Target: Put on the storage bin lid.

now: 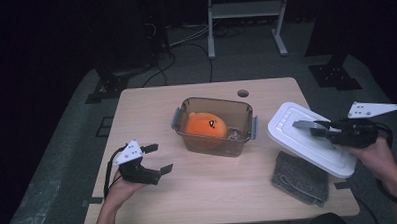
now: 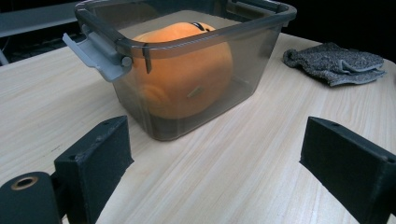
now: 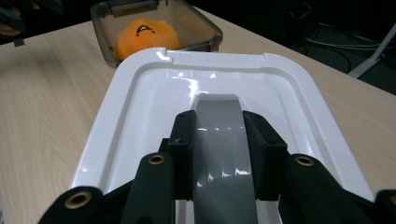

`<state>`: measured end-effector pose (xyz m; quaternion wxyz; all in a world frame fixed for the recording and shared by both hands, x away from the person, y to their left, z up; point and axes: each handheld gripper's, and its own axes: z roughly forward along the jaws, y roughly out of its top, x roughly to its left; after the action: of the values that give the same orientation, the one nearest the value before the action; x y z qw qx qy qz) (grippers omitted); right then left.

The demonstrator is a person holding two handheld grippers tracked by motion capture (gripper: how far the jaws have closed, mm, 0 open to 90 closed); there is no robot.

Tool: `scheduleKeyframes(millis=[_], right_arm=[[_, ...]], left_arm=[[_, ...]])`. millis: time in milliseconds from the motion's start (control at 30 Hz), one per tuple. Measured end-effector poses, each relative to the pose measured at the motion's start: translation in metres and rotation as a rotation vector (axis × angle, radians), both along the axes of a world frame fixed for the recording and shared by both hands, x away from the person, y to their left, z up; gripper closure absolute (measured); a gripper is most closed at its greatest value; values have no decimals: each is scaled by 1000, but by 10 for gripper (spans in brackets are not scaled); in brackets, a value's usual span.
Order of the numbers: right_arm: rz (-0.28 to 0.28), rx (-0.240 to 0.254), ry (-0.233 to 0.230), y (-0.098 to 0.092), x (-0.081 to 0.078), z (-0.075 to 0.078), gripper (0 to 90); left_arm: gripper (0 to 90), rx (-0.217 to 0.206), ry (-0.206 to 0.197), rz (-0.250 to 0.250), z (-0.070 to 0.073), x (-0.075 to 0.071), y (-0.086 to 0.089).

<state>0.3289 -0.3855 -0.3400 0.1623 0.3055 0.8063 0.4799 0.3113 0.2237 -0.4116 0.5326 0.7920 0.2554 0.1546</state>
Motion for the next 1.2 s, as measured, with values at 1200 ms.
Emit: scheduleKeyframes(millis=[1200], right_arm=[[201,-17,-70,86,35,72,656]], left_arm=[[78,-16,3,8,-1,0,3]])
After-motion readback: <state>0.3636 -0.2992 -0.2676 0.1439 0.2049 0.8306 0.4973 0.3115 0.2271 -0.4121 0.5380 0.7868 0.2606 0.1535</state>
